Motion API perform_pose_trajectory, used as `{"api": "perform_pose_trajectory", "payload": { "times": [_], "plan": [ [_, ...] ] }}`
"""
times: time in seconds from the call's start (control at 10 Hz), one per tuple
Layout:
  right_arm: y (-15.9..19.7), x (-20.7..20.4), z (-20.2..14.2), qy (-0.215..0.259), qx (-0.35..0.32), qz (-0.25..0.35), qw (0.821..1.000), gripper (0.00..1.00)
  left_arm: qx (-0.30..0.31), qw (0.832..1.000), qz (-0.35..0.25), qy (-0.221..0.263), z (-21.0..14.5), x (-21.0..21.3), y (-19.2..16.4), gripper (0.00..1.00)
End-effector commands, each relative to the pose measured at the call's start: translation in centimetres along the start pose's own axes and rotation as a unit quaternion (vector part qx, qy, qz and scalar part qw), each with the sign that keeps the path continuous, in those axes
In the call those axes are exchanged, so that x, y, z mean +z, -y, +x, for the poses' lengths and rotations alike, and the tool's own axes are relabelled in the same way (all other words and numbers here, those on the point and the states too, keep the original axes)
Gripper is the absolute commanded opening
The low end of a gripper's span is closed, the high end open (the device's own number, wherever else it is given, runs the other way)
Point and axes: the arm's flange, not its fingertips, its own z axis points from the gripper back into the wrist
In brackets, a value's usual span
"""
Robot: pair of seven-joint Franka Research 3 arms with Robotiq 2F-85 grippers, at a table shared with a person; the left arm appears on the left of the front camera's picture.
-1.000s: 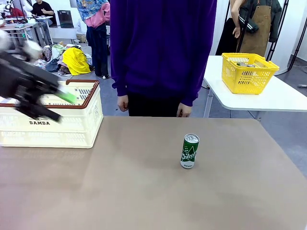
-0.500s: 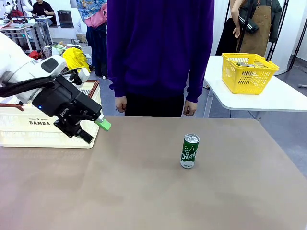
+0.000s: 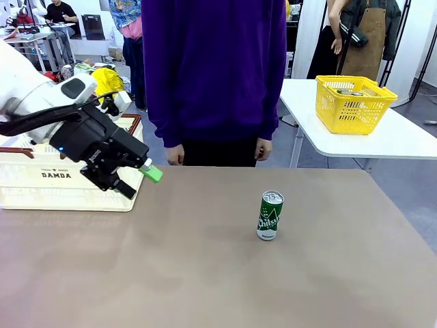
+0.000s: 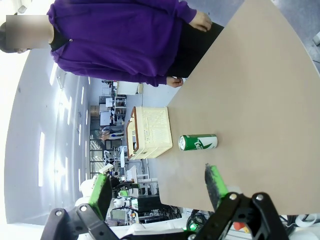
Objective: Place the drinks into the Shopping basket.
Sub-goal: Pick up one drink and place it into the Shopping basket.
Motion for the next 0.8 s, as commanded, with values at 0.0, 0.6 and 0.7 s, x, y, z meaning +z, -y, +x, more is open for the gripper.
{"api": "perform_pose_trajectory", "payload": {
  "times": [0.0,0.6,0.7],
  "plan": [
    [-0.1,0.1,0.1,0.003,0.011,0.012,1.0,1.0,-0.019,0.997,0.042,-0.055,8.0,-3.3,4.2,1.0],
    [-0.1,0.1,0.1,0.003,0.011,0.012,1.0,1.0,-0.082,0.965,0.181,-0.171,16.9,-20.6,12.6,1.0],
    [-0.1,0.1,0.1,0.003,0.011,0.012,1.0,1.0,-0.092,0.963,0.201,-0.152,16.4,-22.8,13.3,1.0]
  ]
}}
